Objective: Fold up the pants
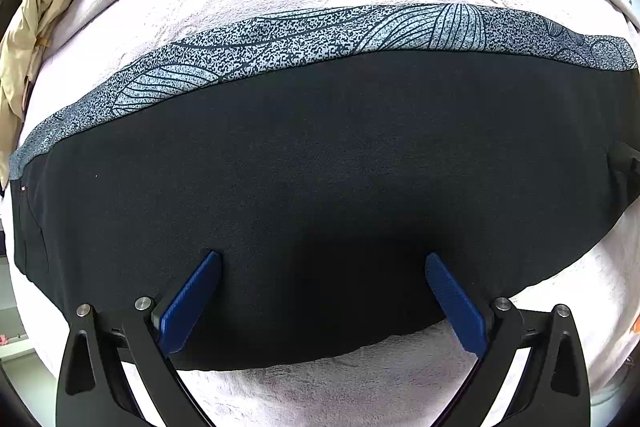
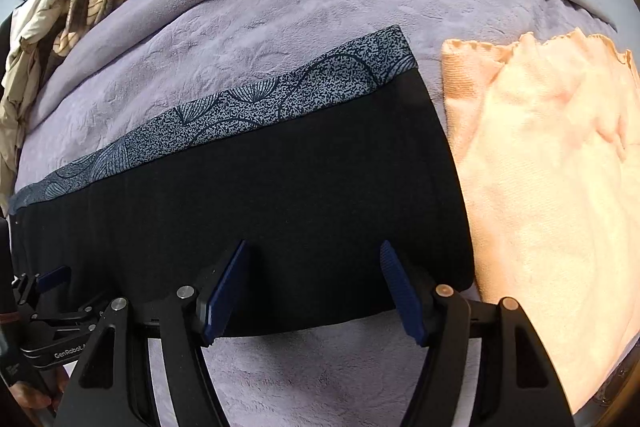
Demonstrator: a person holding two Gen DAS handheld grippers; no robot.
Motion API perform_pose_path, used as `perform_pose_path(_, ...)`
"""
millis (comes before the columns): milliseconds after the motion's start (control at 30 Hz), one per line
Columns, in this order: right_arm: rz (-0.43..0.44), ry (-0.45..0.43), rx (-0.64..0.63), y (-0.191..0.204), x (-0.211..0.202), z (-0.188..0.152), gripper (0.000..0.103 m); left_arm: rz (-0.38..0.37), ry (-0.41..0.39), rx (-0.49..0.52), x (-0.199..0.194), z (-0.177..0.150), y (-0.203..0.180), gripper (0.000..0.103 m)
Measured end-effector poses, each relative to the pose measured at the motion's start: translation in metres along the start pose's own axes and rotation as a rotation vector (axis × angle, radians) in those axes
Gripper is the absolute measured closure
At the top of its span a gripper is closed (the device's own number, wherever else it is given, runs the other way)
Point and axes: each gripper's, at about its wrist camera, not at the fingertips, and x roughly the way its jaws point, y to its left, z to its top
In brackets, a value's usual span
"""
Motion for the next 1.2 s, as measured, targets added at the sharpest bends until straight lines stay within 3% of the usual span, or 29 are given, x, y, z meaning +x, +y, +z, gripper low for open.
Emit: perform_pose_path(1200,0.046,0.008,0.052,-0.02,-0.012,-0.013,0.029,0.011,-0.012,0.005,0.003,-0.002,0.007,0.0)
